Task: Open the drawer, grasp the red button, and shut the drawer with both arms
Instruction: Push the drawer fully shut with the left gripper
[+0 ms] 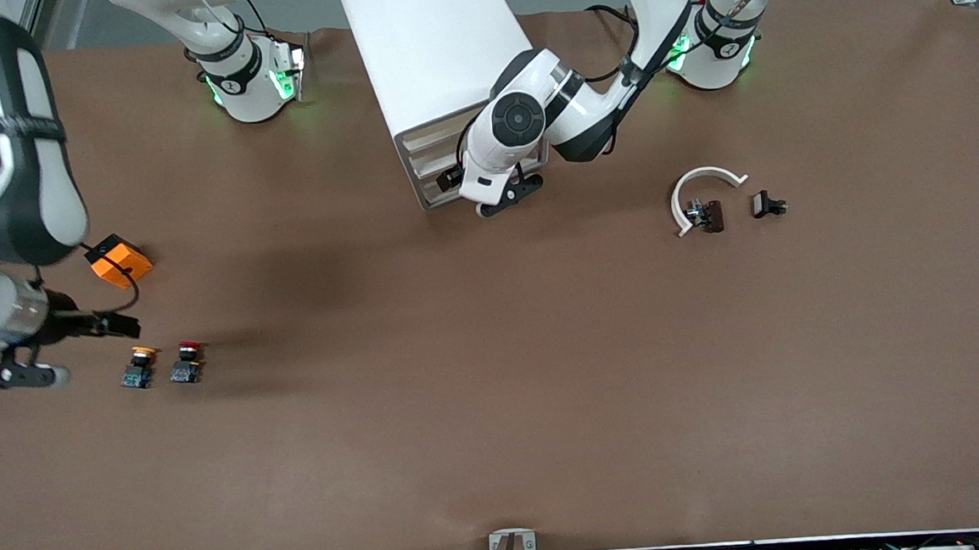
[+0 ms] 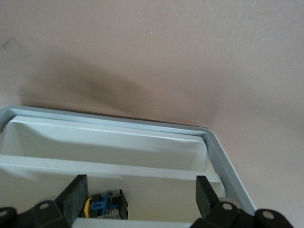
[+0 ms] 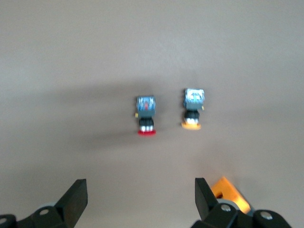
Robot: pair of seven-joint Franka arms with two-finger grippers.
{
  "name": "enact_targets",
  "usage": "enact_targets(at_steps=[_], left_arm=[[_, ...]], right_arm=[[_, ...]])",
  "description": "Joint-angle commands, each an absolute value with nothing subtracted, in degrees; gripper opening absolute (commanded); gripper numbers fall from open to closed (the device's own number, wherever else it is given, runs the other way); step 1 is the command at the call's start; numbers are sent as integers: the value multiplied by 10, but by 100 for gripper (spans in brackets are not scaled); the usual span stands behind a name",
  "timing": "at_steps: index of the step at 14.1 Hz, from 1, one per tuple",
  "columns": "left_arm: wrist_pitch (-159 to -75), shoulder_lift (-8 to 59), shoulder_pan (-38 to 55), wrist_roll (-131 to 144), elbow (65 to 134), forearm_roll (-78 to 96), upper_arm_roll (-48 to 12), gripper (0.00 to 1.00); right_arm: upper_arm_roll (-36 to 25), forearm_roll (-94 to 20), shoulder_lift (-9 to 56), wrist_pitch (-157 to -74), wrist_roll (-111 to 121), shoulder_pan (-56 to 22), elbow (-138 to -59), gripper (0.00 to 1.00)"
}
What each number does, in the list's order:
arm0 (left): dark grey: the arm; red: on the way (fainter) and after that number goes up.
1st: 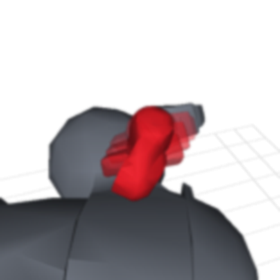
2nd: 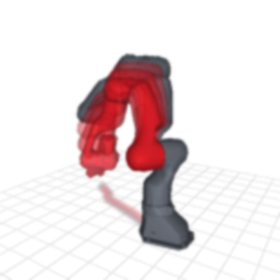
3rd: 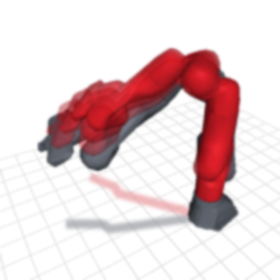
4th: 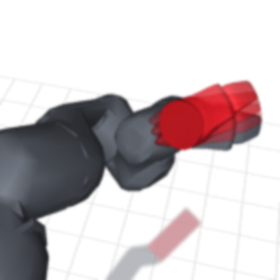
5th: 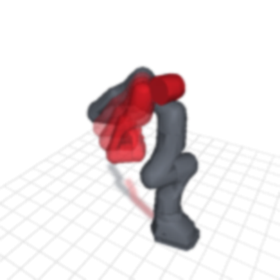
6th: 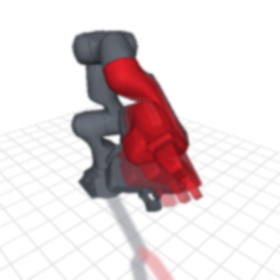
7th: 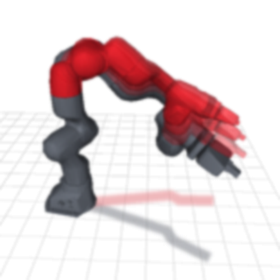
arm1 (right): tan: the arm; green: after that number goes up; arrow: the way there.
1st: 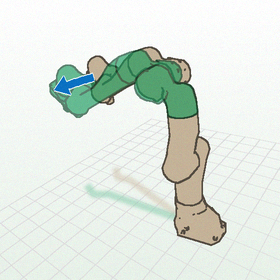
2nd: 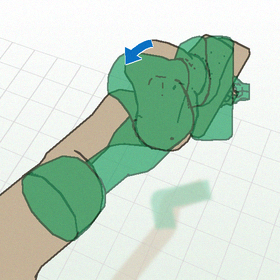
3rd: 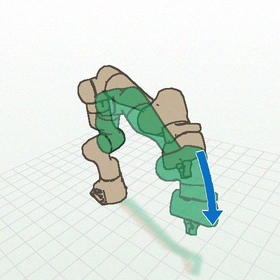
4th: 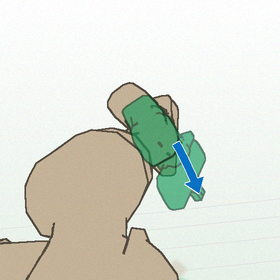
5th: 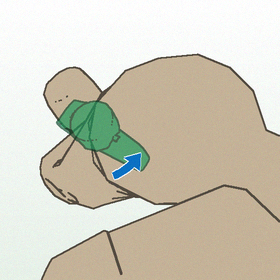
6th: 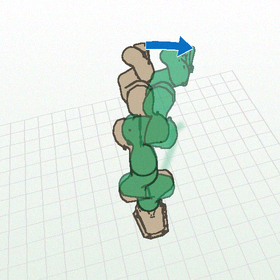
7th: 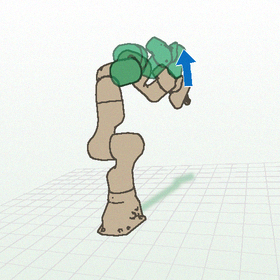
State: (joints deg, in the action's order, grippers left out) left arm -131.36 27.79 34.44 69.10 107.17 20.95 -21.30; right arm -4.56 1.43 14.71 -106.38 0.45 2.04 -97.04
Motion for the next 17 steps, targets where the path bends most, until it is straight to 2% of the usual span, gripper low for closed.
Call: enact_targets(at_steps=[1,5,13,15,17], left_arm=[[-1315,286,349,699,1070,244,-215,100],[-1314,286,350,699,1069,250,-216,100],[-1314,286,351,695,1065,275,-214,100],[-1317,285,345,690,1058,269,-212,100],[-1319,283,340,690,1045,242,-201,100]], right_arm=[[-40,16,78,-1013,10,25,-991,100],[-41,23,41,-975,11,26,-991,100],[-44,16,41,-961,11,42,-980,100],[-43,22,45,-948,6,40,-940,100],[-43,23,47,-897,7,44,-874,100]])
